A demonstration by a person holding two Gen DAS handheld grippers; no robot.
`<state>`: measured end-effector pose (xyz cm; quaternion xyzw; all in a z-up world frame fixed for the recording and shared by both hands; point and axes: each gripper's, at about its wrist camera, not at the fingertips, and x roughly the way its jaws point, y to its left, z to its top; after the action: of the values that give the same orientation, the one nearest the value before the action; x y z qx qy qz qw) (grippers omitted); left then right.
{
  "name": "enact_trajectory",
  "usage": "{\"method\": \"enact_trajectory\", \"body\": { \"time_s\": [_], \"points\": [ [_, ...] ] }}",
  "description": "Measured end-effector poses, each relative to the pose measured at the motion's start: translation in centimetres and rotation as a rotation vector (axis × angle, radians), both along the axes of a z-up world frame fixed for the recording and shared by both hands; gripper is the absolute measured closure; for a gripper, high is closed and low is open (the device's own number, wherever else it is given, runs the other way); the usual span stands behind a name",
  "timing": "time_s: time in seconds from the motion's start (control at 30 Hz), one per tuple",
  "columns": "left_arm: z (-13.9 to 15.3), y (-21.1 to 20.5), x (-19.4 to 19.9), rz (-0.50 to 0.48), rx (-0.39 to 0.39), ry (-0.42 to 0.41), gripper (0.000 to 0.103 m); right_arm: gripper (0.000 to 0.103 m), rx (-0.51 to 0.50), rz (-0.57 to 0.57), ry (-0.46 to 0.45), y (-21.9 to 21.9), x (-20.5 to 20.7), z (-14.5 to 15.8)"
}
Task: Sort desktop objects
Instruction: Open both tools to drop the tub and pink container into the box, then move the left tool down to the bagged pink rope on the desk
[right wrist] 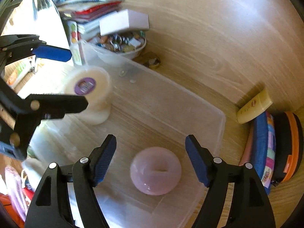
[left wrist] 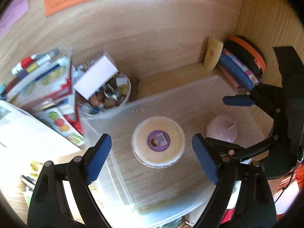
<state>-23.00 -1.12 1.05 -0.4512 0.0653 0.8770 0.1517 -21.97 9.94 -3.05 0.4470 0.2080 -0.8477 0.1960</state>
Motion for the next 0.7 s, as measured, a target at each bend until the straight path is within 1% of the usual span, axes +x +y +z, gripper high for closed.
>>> {"method": "enact_trajectory", "body": {
  "time_s": [0.03, 0.07, 0.13, 0.27, 0.37, 0.5, 0.6, 0.7],
  "points": [
    [0.5, -0.1, 0.3, 0.009, 0.005, 0.016, 0.013, 0.031, -0.004, 0.0, 0.013, -0.2, -0.1, 0.7],
    [1.0, -0.4, 0.6, 0.015, 0.009, 0.03, 0.012, 0.03, -0.012, -0.002, 0.024, 0.2, 0.5, 0.3],
    [1.9, -0.8, 1.3, 0.038, 0.013, 0.059, 0.012, 0.028, -0.036, -0.007, 0.049, 0.5, 1.6, 1.6],
    [3.2, -0.9, 2.9, 0.062, 0.005, 0.122, 0.009, 0.024, -0.081, -0.016, 0.096, 1.8, 3.1, 3.2],
    [3.9, -1.1, 4.8, 0.086, -0.002, 0.166, 0.007, 0.02, -0.101, -0.021, 0.151, 2.4, 5.4, 4.8],
    [4.3, -1.5, 7.2, 0.104, -0.004, 0.2, 0.006, 0.017, -0.119, -0.016, 0.212, 2.9, 8.5, 6.3],
    [3.9, -1.7, 9.3, 0.107, 0.007, 0.204, 0.006, 0.016, -0.124, -0.014, 0.242, 3.3, 10.5, 6.5],
    [3.3, -1.4, 11.1, 0.106, 0.003, 0.204, 0.006, 0.014, -0.122, -0.013, 0.255, 3.7, 12.2, 6.1]
  ]
}}
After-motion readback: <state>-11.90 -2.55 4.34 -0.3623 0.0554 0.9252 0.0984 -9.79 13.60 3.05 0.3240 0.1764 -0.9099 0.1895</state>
